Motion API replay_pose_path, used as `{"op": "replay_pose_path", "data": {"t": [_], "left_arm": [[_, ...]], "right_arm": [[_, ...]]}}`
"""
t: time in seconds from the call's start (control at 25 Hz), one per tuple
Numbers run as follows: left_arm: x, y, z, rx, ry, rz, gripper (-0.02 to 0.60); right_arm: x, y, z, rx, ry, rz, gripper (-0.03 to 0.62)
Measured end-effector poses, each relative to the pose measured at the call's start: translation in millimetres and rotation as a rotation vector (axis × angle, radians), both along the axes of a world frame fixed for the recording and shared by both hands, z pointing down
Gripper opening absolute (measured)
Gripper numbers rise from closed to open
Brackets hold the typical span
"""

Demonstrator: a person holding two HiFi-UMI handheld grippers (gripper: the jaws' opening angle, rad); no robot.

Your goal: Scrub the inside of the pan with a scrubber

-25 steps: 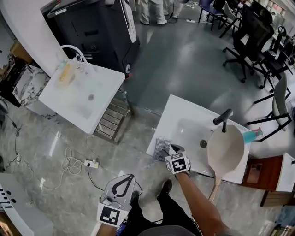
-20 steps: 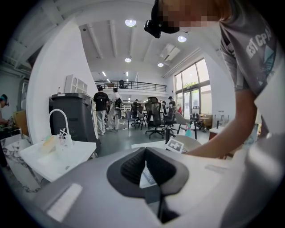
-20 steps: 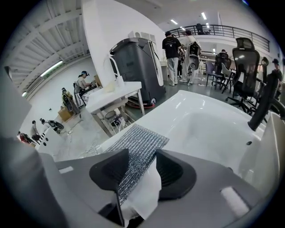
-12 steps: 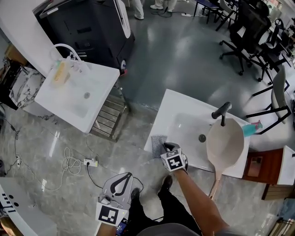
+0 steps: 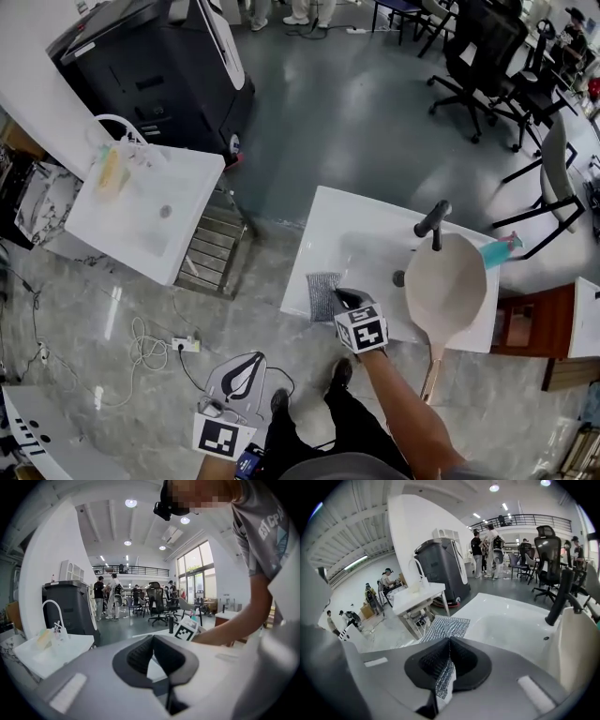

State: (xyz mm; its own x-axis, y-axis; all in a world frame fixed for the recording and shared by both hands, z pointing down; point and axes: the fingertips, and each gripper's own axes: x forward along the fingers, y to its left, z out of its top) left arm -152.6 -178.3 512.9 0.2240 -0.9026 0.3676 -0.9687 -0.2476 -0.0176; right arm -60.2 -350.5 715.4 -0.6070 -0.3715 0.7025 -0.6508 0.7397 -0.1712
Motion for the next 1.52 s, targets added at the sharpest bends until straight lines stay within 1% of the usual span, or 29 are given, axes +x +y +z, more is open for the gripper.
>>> {"op": "replay_pose_path", "data": {"t": [0.12, 0.24, 0.32, 0.44, 0.56, 0.68, 0.84, 0.96, 1.08, 1.2, 1.36, 1.52], "left_arm": [[15, -11, -7, 0.008, -0.011, 0.033, 0.002], [34, -24, -13, 0.016, -0.021, 0.071, 0.002], [47, -33, -16, 0.025, -0.025, 0.103, 0.002], [67, -45, -19, 0.024, -0.032, 0.144, 0.002], [88, -55, -21, 0.02, -0.045, 0.179, 0.002], [104, -63, -23, 0.016, -0.054, 0.205, 0.002], [118, -73, -21, 0.005, -0.066, 0.224, 0.002], [127, -78, -16, -0.012, -0.067, 0.227, 0.002], [133, -82, -11, -0.028, -0.071, 0.234, 0.002], [136, -86, -6, -0.04, -0.073, 0.235, 0.002], [138, -91, -1, -0.049, -0.068, 0.228, 0.002], [135, -94, -2, -0.046, -0.066, 0.224, 0.002]], "right_arm": [[32, -18, -33, 0.047, -0.057, 0.067, 0.006], [77, -37, -62, 0.089, -0.106, 0.144, 0.006], [112, -49, -76, 0.117, -0.125, 0.213, 0.006], [173, -67, -84, 0.145, -0.139, 0.346, 0.008], [239, -81, -75, 0.141, -0.128, 0.484, 0.008], [296, -94, -55, 0.117, -0.102, 0.596, 0.009], [355, -117, -17, 0.074, -0.042, 0.708, 0.009], [388, -135, 13, 0.038, 0.005, 0.777, 0.009], [401, -153, 38, 0.002, 0.023, 0.817, 0.011], [390, -171, 52, -0.023, 0.027, 0.794, 0.012], [344, -178, 63, -0.06, 0.048, 0.661, 0.012], [297, -153, 77, -0.094, 0.099, 0.483, 0.011]]}}
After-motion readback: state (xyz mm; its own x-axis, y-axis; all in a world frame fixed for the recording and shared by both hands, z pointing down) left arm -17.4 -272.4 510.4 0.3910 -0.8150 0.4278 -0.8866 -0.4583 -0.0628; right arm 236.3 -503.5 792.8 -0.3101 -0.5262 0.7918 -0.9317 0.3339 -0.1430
